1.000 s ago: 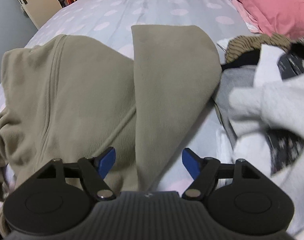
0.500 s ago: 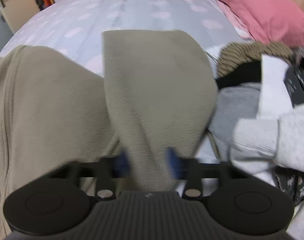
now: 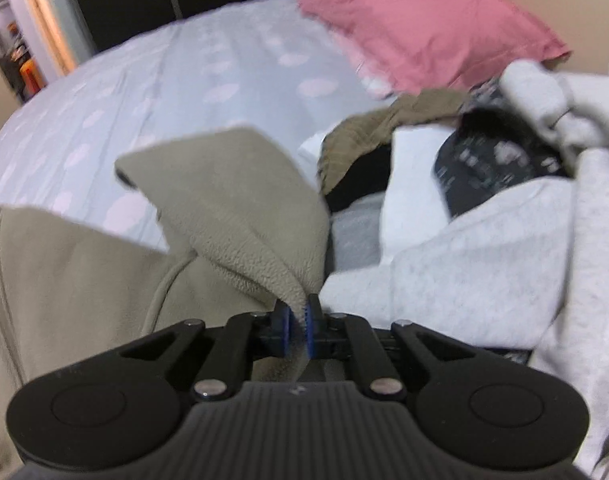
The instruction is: Fold clothes
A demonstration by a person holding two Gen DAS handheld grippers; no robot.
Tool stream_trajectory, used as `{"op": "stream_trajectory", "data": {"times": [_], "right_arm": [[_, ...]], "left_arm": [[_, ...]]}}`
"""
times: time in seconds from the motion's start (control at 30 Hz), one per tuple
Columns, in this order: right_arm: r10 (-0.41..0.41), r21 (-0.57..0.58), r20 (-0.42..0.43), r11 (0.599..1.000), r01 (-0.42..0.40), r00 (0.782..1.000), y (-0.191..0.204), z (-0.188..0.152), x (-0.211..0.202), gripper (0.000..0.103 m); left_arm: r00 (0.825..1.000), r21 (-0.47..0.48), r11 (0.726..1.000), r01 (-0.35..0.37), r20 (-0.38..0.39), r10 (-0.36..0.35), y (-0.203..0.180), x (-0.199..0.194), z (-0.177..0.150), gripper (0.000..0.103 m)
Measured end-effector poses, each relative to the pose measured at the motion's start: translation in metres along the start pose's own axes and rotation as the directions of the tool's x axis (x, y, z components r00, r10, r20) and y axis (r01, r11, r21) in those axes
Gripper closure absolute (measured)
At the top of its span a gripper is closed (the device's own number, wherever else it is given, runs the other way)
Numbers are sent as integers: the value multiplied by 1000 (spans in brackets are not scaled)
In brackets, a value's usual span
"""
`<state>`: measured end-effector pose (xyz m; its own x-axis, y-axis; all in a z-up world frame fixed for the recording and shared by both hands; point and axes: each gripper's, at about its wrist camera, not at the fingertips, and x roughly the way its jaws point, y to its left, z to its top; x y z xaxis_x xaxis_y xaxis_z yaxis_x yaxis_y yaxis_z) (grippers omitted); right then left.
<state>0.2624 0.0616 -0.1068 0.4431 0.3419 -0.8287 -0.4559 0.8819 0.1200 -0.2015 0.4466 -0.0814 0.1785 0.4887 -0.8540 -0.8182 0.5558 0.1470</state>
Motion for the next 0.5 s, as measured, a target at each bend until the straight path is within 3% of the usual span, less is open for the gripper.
{"op": "stream_trajectory", "data": {"times": [0.07, 0.13, 0.23, 0.3, 0.4, 0.5], "right_arm": [[14, -7, -26, 1000, -15, 1000, 0, -2, 5, 85], [13, -9, -32, 1000, -14, 999, 1, -3, 7, 63], [18, -13, -29, 1000, -18, 999, 3, -5, 7, 47], [35, -22, -28, 999, -36, 999, 6, -6, 8, 38], [59, -41, -32, 997, -60, 998, 14, -9, 9, 36], [78, -63, -38, 995, -80, 996, 24, -11, 8, 29]], "left_arm": [[1000, -1, 1000, -3, 20, 3, 4, -10, -2, 58], [999, -5, 1000, -9, 31, 9, 12, -10, 2, 57], [999, -19, 999, -35, 41, 36, 20, -14, 2, 54], [994, -26, 995, -92, 49, 93, 25, -17, 1, 42], [983, -15, 985, -171, 61, 172, 29, -21, 1, 37], [989, 9, 989, -145, 6, 145, 30, -7, 1, 28]]}}
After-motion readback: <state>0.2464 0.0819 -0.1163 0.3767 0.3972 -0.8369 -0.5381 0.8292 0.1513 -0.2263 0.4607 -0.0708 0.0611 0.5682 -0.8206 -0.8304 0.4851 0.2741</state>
